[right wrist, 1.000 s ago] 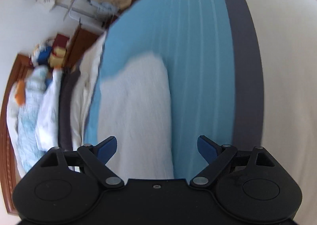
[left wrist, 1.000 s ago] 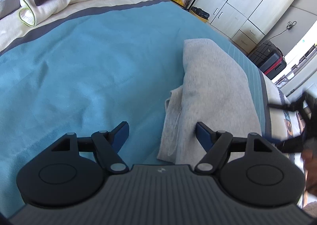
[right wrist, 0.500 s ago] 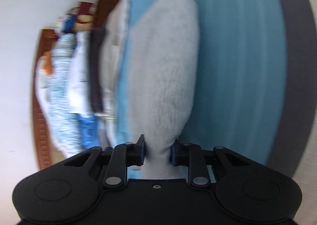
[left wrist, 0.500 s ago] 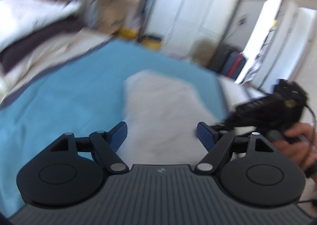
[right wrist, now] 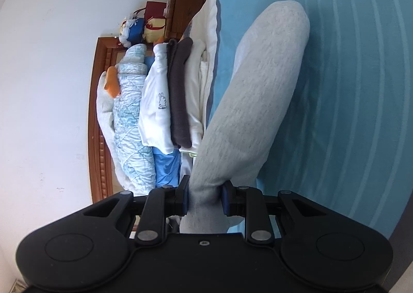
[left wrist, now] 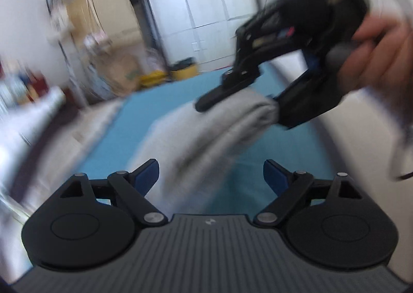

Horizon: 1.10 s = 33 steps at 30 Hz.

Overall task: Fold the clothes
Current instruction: 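Grasp the folded sweatshirt end with the right gripper and lift it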

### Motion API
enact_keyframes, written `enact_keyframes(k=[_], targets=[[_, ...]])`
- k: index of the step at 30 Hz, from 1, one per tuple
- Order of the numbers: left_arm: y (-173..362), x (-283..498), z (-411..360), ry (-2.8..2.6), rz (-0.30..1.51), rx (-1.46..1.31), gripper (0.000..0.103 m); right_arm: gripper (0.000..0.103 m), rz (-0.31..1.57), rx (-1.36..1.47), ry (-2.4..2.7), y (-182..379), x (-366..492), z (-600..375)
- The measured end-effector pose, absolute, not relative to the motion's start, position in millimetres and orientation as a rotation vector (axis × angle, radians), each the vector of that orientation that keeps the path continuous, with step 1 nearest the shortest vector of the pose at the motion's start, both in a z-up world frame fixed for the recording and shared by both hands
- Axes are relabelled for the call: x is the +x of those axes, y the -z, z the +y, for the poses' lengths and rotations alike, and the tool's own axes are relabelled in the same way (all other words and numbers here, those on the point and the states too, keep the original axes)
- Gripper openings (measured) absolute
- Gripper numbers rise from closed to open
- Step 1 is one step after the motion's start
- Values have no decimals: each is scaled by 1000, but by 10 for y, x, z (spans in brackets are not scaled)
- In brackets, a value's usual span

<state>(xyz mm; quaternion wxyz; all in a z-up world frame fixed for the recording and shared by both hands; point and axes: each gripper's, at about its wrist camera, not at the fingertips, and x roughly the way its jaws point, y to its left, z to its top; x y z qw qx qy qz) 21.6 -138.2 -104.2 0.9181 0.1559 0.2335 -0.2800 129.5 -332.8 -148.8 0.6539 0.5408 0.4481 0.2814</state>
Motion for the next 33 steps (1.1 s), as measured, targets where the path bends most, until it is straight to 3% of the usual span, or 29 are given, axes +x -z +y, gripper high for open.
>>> enact_keyframes(k=[2, 3, 4, 6, 9, 10, 11, 14, 18, 25, 28, 33], targets=[[1047, 274, -1478, 545, 465, 399, 88, 28, 1021, 1234, -640, 1500, 1293, -3348], [1050, 303, -1526, 529, 458, 438, 80, 28, 1024, 1235, -642, 1506, 1285, -3375], [1053, 332, -1574, 514, 450, 478, 48, 29, 1027, 1235, -645, 1510, 1277, -3401], [1058, 390, -1670, 482, 434, 556, 25, 32, 1031, 1212, -635, 1468, 1286, -3459], [988, 538, -1511, 439, 496, 419, 23, 48, 987, 1137, -558, 1304, 1274, -3665], [965, 584, -1426, 431, 517, 358, 23, 63, 939, 1120, -494, 1240, 1247, -3791], [945, 629, -1344, 432, 540, 291, 23, 71, 910, 1121, -442, 1232, 1230, -3895], [949, 672, -1090, 449, 569, 151, 23, 71, 903, 1196, -376, 1406, 1246, -4074], [1015, 650, -867, 461, 579, 45, 21, 81, 966, 1304, -400, 1799, 1485, -3934], [1015, 536, -721, 479, 603, 33, 20, 82, 970, 1258, -487, 1953, 1962, -3605], [1096, 524, -712, 469, 679, 43, 23, 43, 952, 1085, -457, 1807, 1989, -3468], [1116, 507, -634, 453, 716, 2, 30, 33, 853, 843, -415, 1377, 1834, -3361]])
